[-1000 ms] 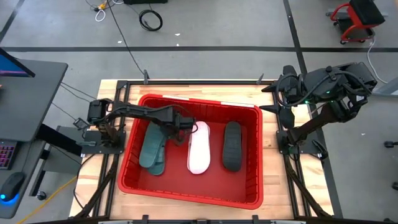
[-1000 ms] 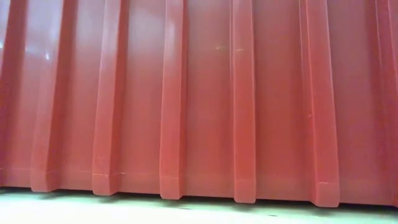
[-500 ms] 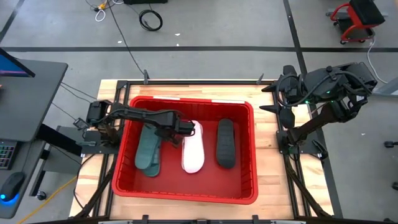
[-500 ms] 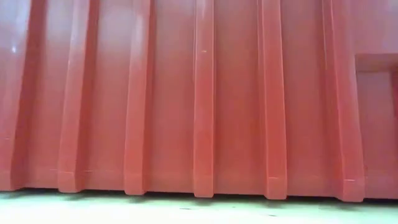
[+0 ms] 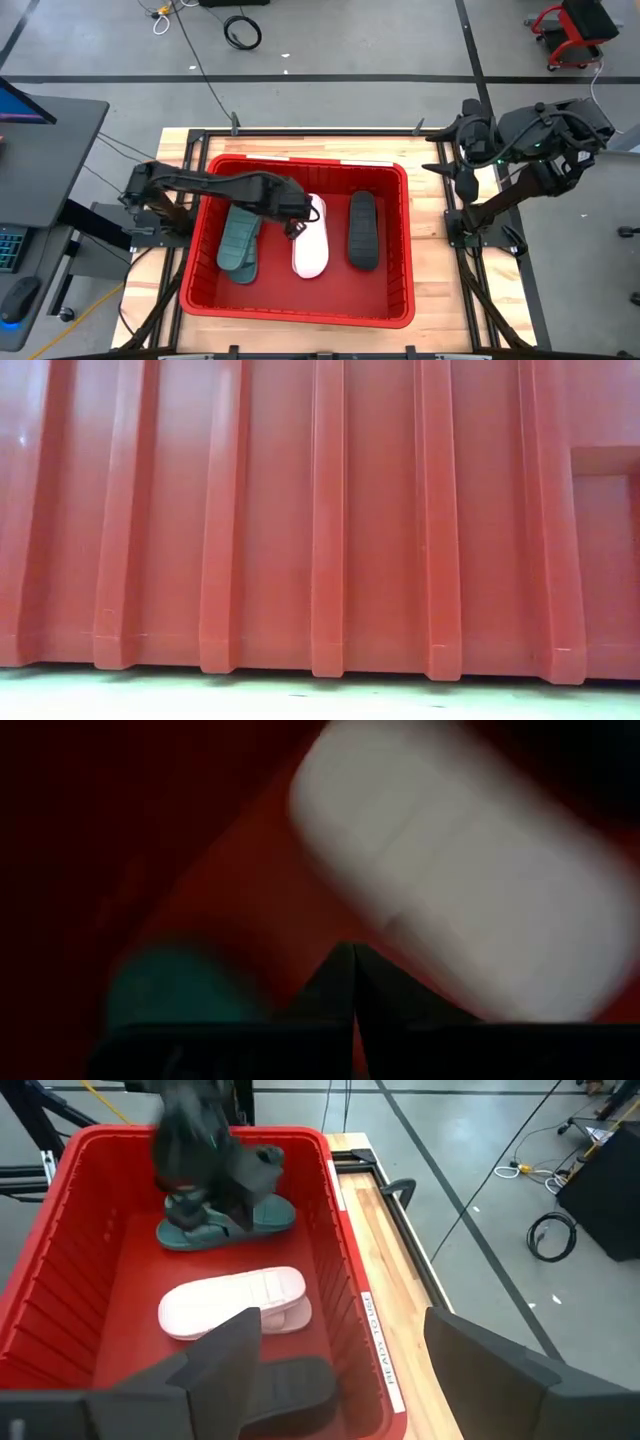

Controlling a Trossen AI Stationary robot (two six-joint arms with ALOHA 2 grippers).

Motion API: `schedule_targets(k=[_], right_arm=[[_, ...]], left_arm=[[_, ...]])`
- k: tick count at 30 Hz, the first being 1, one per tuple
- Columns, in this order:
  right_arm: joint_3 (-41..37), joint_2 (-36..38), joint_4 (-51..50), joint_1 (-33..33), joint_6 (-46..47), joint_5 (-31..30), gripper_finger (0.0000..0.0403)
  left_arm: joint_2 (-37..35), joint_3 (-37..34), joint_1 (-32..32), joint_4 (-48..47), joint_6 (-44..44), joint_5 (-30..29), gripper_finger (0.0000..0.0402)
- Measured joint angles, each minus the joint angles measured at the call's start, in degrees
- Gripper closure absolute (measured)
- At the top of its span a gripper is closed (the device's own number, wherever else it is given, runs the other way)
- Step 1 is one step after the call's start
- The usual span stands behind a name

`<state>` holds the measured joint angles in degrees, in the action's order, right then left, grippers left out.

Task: Pick and place slides into bin
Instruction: Return to Home Position

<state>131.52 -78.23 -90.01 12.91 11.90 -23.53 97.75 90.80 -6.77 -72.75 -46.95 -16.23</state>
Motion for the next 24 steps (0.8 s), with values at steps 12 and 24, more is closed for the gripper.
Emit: schedule_targets(k=[12, 24], right_arm=[[-19.51, 7.65, 16.72, 10.26, 0.28, -4.72, 0.0192], [-54.85, 29.46, 56.15, 14.75, -0.96, 14.18, 0.0325]], left_arm=[[-18.07, -14.83, -2.00, 56.21, 26.49, 5.51, 0.0397], [-47.10, -44.56, 1.05, 82.18, 28.14, 4.22, 0.0397]])
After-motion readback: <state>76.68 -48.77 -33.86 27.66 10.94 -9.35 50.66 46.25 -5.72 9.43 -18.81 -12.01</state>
